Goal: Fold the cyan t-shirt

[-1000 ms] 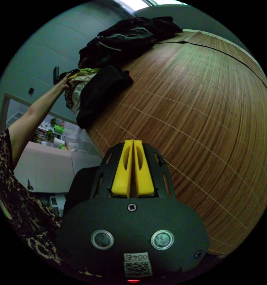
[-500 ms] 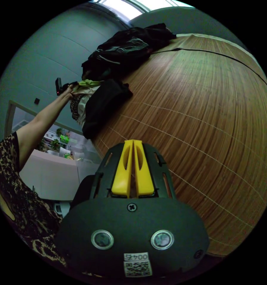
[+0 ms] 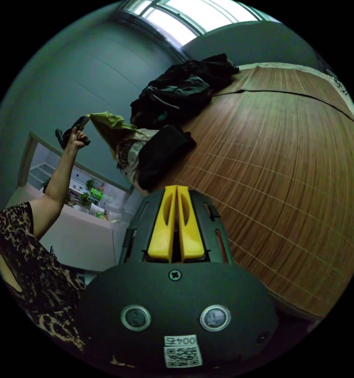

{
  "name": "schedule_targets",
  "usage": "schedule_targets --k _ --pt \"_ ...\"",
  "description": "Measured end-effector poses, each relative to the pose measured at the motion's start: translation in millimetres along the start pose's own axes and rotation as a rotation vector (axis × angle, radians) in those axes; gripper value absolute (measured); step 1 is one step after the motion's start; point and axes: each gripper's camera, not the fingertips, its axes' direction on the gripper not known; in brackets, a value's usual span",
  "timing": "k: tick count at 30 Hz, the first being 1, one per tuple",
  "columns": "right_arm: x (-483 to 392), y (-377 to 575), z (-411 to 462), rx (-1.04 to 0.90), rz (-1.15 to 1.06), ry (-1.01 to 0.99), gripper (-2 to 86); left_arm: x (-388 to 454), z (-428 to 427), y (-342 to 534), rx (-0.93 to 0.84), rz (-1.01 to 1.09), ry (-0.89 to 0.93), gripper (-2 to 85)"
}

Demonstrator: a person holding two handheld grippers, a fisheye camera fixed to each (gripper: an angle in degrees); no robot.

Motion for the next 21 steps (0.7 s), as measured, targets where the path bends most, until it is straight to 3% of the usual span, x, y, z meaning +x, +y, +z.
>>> schedule_targets --k 6,13,18,21 --pt "-9 66 -63 0.074 -0.012 -0.002 -0.7 70 -115 -25 0.128 -0.008 0.154 0.2" --pt "-17 141 -131 0.174 -0.01 -0.005 -0.7 233 -230 -30 0.204 0.123 0.421 0.4" --pt "-17 183 -172 0.196 0.015 0.059 -0.7 357 -257 24 0.128 0.295 0.561 0.4" --pt "-14 207 -197 0.204 0.037 0.119 -0.7 435 -229 103 -0.031 0.318 0.641 0.3"
